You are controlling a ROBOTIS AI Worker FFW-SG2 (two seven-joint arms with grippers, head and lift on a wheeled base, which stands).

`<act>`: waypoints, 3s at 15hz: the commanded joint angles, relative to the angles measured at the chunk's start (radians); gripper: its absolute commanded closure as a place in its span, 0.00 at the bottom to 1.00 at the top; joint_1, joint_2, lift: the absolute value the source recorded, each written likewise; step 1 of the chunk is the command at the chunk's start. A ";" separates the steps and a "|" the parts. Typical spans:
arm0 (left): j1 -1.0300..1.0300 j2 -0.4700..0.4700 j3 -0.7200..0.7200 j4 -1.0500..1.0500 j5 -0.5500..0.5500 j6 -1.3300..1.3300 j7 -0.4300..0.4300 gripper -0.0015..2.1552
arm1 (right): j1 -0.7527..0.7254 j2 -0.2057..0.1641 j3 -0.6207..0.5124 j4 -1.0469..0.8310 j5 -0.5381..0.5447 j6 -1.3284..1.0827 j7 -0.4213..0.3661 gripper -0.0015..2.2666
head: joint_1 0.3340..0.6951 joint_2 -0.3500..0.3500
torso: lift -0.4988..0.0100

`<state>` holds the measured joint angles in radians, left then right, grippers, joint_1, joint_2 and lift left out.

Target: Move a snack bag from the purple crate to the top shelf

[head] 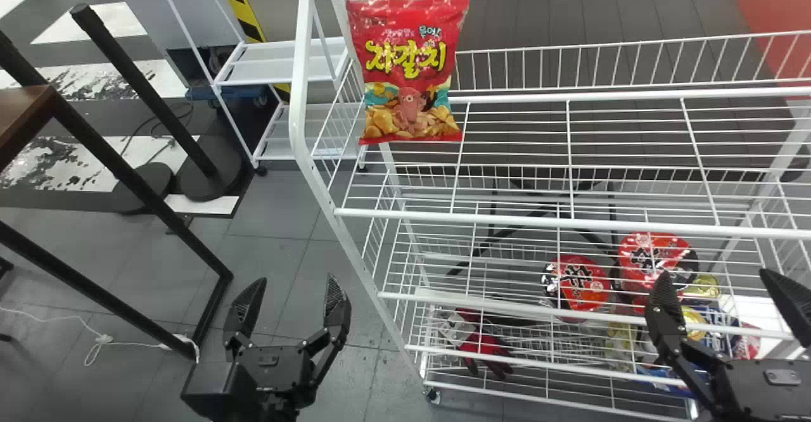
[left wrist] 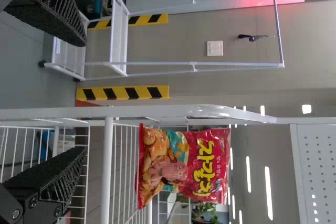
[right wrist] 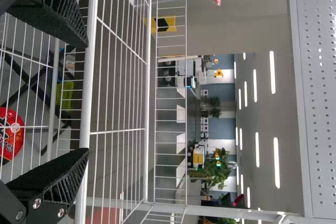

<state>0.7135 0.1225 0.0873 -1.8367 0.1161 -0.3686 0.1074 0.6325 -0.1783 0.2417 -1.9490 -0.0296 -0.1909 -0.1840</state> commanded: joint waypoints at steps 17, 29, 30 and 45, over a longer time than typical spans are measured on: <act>0.020 -0.006 0.006 -0.012 -0.001 -0.016 0.005 0.05 | -0.016 -0.006 0.008 0.033 -0.015 -0.018 0.000 0.05 | 1.00 0.89 | 0.72; 0.021 -0.006 0.006 -0.009 -0.001 -0.034 0.015 0.05 | -0.008 -0.006 0.010 0.032 -0.015 -0.049 -0.002 0.05 | 1.00 0.89 | 0.63; 0.021 -0.006 0.006 -0.009 -0.001 -0.034 0.015 0.06 | -0.007 -0.006 0.010 0.030 -0.015 -0.049 -0.002 0.05 | 1.00 0.89 | 0.62; 0.021 -0.006 0.003 0.001 -0.001 -0.062 0.015 0.05 | -0.004 -0.010 0.008 0.028 -0.007 -0.058 -0.002 0.05 | 1.00 0.89 | 0.50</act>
<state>0.7340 0.1166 0.0905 -1.8363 0.1150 -0.4289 0.1227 0.6289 -0.1877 0.2502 -1.9210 -0.0372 -0.2438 -0.1856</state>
